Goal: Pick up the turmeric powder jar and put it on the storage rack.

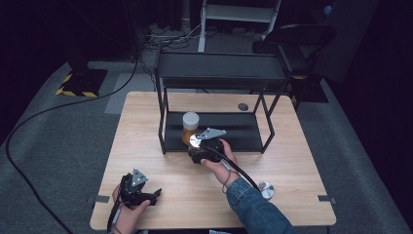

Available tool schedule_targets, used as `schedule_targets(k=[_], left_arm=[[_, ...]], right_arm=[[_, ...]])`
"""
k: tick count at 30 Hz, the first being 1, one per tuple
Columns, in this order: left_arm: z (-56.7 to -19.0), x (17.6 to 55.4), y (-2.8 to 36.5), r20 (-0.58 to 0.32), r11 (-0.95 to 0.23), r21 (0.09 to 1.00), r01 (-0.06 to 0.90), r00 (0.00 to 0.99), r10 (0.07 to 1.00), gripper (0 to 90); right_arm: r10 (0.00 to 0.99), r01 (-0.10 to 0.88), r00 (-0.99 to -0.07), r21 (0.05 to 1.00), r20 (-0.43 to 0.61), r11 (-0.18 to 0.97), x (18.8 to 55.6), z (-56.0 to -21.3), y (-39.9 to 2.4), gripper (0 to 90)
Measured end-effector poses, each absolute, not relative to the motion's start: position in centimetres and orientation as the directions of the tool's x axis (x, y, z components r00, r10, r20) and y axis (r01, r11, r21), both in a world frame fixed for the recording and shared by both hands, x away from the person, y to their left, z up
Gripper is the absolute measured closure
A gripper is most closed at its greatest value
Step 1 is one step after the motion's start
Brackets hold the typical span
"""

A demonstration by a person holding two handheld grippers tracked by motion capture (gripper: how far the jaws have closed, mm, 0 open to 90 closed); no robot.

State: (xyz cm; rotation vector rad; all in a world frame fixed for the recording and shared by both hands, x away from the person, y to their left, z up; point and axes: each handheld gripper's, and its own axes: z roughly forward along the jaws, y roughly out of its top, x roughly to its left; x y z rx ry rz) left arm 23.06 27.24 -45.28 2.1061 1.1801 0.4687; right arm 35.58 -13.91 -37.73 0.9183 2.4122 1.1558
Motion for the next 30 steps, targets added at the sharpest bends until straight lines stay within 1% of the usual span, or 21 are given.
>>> schedule_targets(k=[13, 23, 30], left_arm=[[-45.3, 23.1, 27.2, -0.013, -0.367, 0.703, 0.610, 0.526, 0.850, 5.7], [-45.3, 23.0, 27.3, -0.013, -0.367, 0.703, 0.609, 0.527, 0.849, 5.7], [-45.3, 23.1, 27.3, -0.012, -0.369, 0.702, 0.609, 0.529, 0.849, 5.6]], right_arm=[[0.709, 0.413, -0.705, 0.790, -0.038, 0.453, 35.9, -35.5, -15.6, 31.5], [0.747, 0.426, -0.664, 0.798, -0.044, 0.426, 36.8, -34.7, -16.3, 31.5], [0.778, 0.444, -0.627, 0.800, -0.044, 0.403, 37.7, -35.1, -16.5, 31.5]])
